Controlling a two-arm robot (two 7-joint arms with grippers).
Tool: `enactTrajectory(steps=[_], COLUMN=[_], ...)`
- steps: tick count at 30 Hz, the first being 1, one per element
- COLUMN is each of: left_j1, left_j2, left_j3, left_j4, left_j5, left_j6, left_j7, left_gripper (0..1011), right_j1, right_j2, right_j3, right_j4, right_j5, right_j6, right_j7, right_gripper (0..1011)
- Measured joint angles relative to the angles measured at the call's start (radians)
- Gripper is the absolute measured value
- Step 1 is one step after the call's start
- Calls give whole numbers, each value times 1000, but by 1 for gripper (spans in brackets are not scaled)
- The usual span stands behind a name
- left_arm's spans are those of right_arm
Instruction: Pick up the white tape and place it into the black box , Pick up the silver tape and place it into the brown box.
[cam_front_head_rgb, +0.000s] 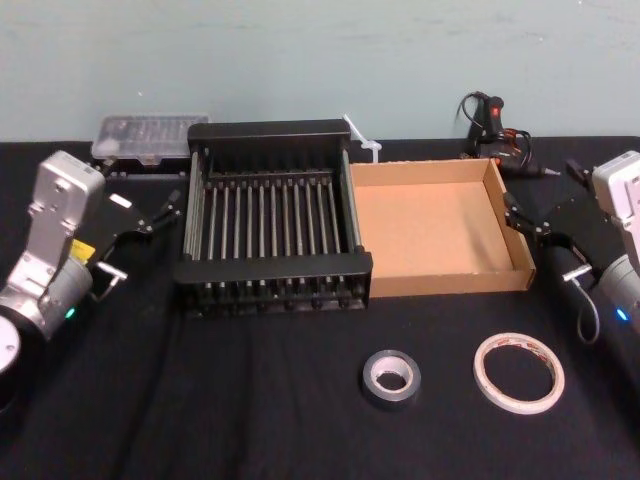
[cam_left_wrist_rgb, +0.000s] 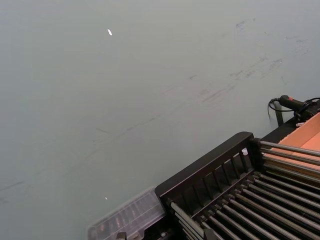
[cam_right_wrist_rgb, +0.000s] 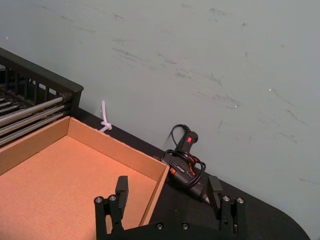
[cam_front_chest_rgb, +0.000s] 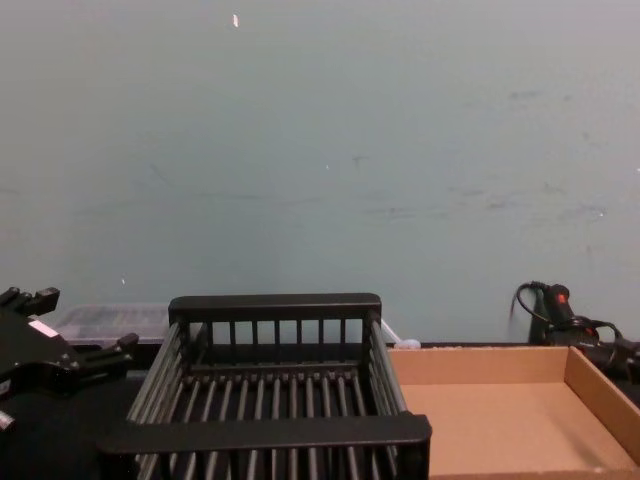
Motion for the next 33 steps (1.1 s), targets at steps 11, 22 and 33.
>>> enactTrajectory(steps=[11, 22, 33], left_j1=[0, 0, 0], left_j2=[0, 0, 0], left_j3=[0, 0, 0], left_j4=[0, 0, 0], left_j5=[0, 0, 0], left_j6=[0, 0, 0], left_j7=[0, 0, 0], left_gripper=[1001, 1001, 1001], right_j1=[-14, -109, -285], right_j2=[1, 49, 130], right_j3=[25, 91, 198], right_j4=[-21, -159, -329], right_j5=[2, 51, 145], right_j6=[3, 67, 126], right_j7=[37, 70, 114], right_gripper=[1000, 1002, 1000])
